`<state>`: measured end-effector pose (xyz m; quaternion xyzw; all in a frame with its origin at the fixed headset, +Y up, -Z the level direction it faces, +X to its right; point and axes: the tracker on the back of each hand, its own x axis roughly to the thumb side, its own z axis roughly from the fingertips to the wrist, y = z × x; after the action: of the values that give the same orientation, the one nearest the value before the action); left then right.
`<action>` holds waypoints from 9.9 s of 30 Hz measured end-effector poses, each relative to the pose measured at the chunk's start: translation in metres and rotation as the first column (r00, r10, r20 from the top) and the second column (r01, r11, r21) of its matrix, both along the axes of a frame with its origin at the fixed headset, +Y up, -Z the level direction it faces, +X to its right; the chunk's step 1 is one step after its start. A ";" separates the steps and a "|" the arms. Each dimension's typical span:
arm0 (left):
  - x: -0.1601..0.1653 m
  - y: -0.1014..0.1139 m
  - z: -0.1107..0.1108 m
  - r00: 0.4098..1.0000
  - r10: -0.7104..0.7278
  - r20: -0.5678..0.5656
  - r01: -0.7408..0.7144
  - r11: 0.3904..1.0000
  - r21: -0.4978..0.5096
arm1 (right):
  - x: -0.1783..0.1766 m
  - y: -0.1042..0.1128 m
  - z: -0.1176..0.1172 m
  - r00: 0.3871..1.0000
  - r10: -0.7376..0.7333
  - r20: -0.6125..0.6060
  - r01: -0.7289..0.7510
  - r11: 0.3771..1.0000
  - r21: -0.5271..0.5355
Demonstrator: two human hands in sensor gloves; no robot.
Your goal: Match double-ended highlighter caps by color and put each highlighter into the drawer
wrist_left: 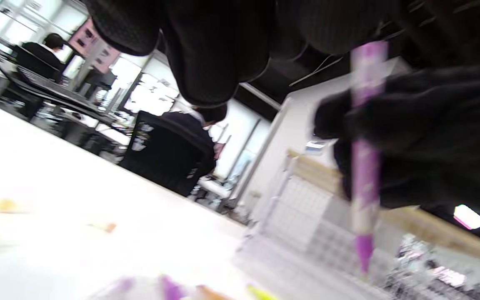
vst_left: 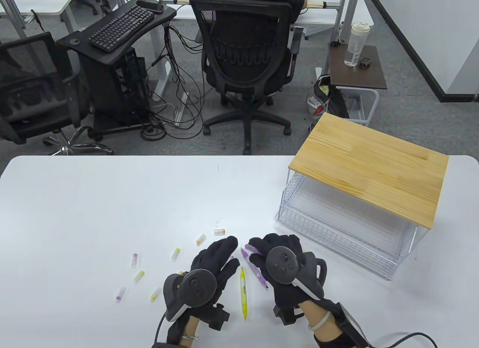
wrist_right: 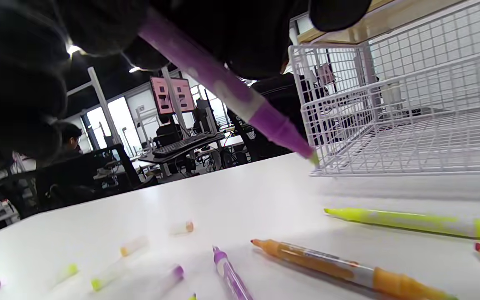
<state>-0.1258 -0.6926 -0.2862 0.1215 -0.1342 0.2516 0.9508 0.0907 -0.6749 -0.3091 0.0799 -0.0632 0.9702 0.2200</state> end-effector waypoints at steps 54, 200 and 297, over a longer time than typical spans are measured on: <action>0.029 -0.004 -0.051 0.975 -0.206 -0.089 0.158 0.912 -0.378 | 0.057 0.022 -0.004 0.956 -0.292 0.019 0.293 0.956 -0.001; -0.051 -0.020 -0.022 0.938 -0.309 -0.156 0.265 0.931 -0.251 | 0.080 -0.087 -0.028 0.789 0.613 0.026 -0.529 0.701 -0.479; -0.008 -0.013 -0.028 0.943 -0.283 -0.174 0.250 0.950 -0.188 | 0.043 -0.031 -0.045 0.864 0.441 0.241 -0.395 0.893 -0.217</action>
<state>-0.1340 -0.7052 -0.3139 0.0484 -0.0330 0.1172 0.9914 0.1340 -0.7063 -0.3541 -0.0662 0.0027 0.9978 -0.0018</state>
